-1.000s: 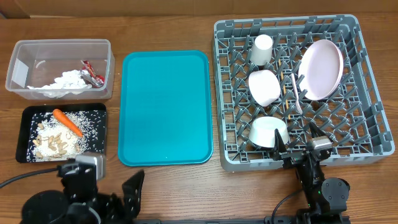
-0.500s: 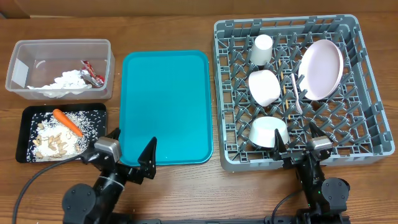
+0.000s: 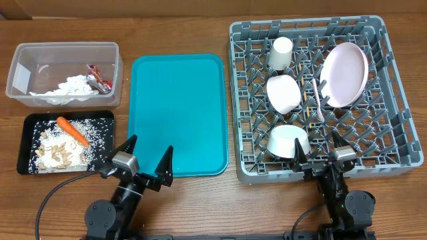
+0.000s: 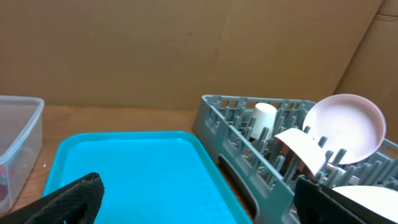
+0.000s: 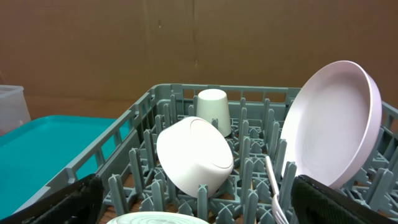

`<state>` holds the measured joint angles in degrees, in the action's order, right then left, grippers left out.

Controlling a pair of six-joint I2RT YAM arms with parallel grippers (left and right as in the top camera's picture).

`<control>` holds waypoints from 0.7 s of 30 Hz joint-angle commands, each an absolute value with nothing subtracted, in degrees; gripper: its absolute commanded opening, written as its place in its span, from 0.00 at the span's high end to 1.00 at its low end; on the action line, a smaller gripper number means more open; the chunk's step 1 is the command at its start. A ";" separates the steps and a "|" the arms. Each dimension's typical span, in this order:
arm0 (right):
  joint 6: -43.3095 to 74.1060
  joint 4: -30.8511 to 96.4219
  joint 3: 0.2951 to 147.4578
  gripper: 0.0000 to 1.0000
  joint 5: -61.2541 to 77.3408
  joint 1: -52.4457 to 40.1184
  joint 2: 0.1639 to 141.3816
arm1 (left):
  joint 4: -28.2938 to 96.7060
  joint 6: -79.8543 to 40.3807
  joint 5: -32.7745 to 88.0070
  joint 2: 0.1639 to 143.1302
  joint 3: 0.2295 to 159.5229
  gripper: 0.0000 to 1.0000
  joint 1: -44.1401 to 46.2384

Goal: Sort waste into correct bins and load items into the dishwasher rack

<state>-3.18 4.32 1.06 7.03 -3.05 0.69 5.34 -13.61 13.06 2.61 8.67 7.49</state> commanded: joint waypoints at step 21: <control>-2.79 4.12 0.45 0.00 6.48 -2.83 0.16 | 3.18 -2.42 10.96 0.16 0.23 0.00 2.07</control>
<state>-3.18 4.32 1.06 7.05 -3.03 0.69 3.36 -8.56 11.70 0.91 0.64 3.18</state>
